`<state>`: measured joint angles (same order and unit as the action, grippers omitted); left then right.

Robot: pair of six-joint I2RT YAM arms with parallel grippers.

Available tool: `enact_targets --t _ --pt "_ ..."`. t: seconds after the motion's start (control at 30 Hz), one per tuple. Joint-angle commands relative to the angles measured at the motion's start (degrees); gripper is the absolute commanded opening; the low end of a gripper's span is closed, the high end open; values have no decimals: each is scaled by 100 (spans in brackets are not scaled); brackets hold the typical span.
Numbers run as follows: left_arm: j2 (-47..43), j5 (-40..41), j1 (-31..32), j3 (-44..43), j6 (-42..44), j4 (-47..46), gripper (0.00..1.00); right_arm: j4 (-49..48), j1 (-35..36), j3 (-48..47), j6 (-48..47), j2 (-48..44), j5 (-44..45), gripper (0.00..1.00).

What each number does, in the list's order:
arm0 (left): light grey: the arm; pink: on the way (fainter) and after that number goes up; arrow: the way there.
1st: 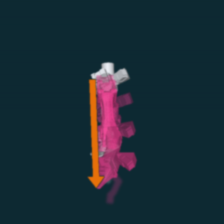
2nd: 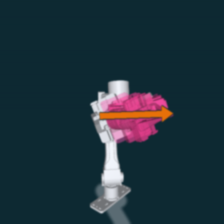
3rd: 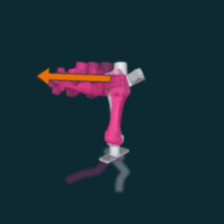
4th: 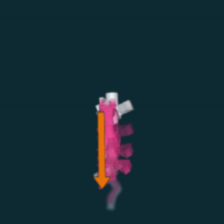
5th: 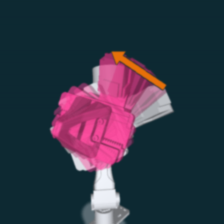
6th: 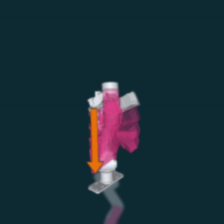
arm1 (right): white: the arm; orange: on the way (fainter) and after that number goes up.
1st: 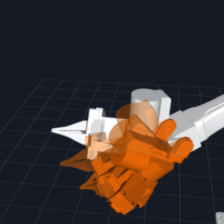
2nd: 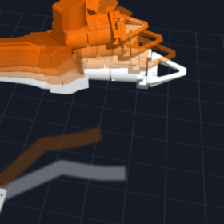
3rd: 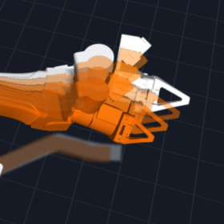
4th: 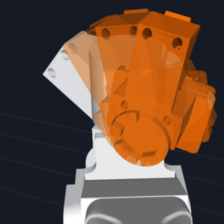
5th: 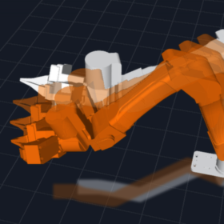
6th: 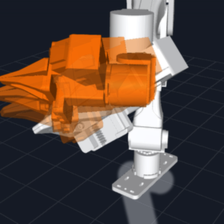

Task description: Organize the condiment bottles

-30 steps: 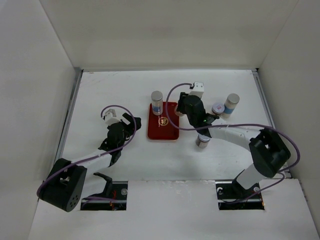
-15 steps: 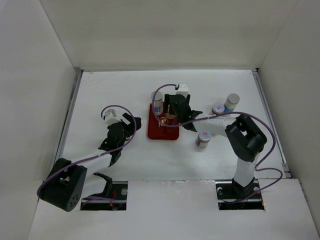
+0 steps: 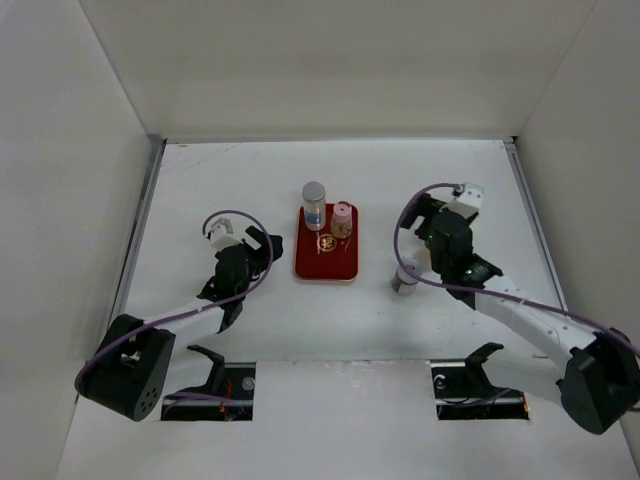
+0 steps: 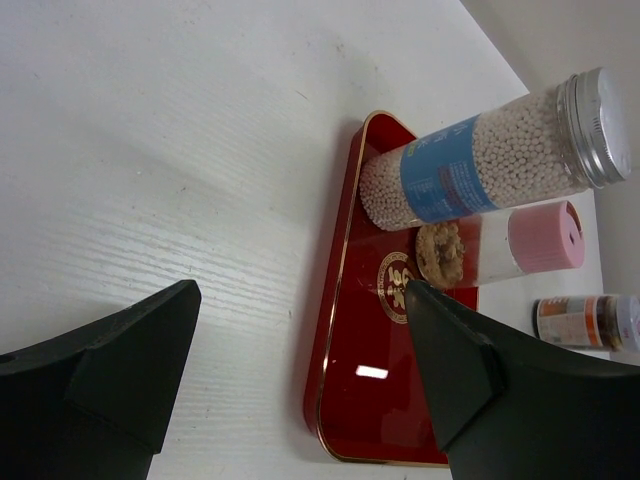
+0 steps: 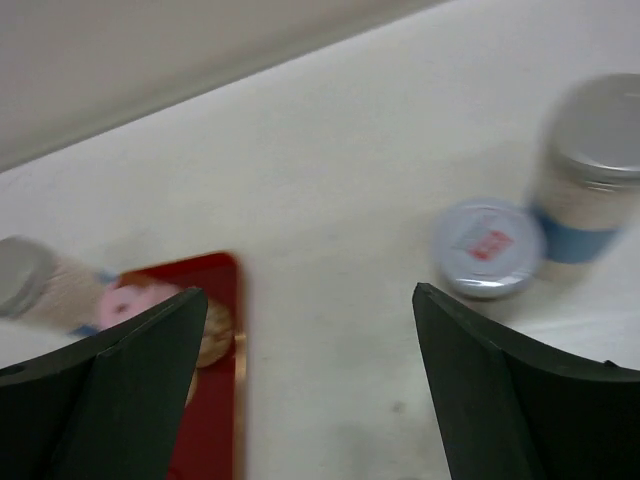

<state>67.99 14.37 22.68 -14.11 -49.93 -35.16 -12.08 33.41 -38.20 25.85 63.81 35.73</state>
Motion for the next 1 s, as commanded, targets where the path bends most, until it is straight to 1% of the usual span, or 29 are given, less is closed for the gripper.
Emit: enact_targets --t 0.0,0.17,0.23,0.3,0.33,0.37,0.47,0.5,0.53,0.63,0.73,0.8,0.97 --pt "-23 -4 31 -30 -34 -316 83 907 -645 400 351 -281 260 93" --pt "-84 74 66 -22 -34 -316 83 1216 -981 489 316 -63 -240 96" --pt "47 22 66 -57 -34 -325 83 1138 -999 427 307 122 -451 96" --pt "31 -48 74 -66 -34 -325 83 971 -1008 331 281 385 -601 93" --pt "-4 -14 83 -57 -34 -325 83 909 -1016 261 246 552 -637 88" --pt "-22 22 83 -48 -25 -325 83 909 -1051 156 202 727 -654 81" --pt "65 -4 48 -57 -34 -334 83 909 -1025 -65 88 993 -445 52" --pt "57 -48 48 -57 -34 -334 83 883 -1025 -100 79 967 -278 46" --pt "5 -57 48 -57 -34 -334 83 856 -982 -135 61 880 -68 42" --pt "-5 65 83 -39 -34 -334 83 637 -561 -276 -166 520 373 40" --pt "127 -30 92 -74 -34 -360 83 277 -104 -469 -352 422 322 41" --pt "40 -31 75 -48 -34 -360 83 75 213 -653 -396 605 216 42" --pt "48 -22 13 -22 -34 -369 83 -58 969 -1216 -116 1509 -92 43"
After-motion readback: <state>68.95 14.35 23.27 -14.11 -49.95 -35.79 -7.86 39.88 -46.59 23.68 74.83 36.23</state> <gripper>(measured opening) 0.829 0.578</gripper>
